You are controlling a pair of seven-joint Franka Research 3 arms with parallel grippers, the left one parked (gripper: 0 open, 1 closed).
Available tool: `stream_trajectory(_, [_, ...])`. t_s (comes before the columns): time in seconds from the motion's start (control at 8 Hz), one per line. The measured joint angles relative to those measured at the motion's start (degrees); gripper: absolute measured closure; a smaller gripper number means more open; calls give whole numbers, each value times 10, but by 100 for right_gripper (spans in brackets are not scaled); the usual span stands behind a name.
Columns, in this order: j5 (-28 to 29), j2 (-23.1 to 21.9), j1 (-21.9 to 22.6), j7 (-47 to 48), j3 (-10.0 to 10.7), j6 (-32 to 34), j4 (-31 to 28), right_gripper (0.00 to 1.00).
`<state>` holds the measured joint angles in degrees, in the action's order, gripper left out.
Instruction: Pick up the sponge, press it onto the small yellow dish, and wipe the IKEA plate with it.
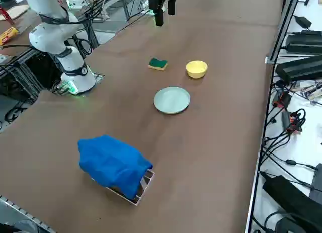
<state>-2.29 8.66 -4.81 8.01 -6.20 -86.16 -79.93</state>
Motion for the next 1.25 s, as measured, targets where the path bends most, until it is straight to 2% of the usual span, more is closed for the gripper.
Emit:
stream_trajectory(0.62, [2,1,1,-1,0,2,-4,0])
stream_trajectory(1.25, [7,28,52,1,-5,65,-19,0])
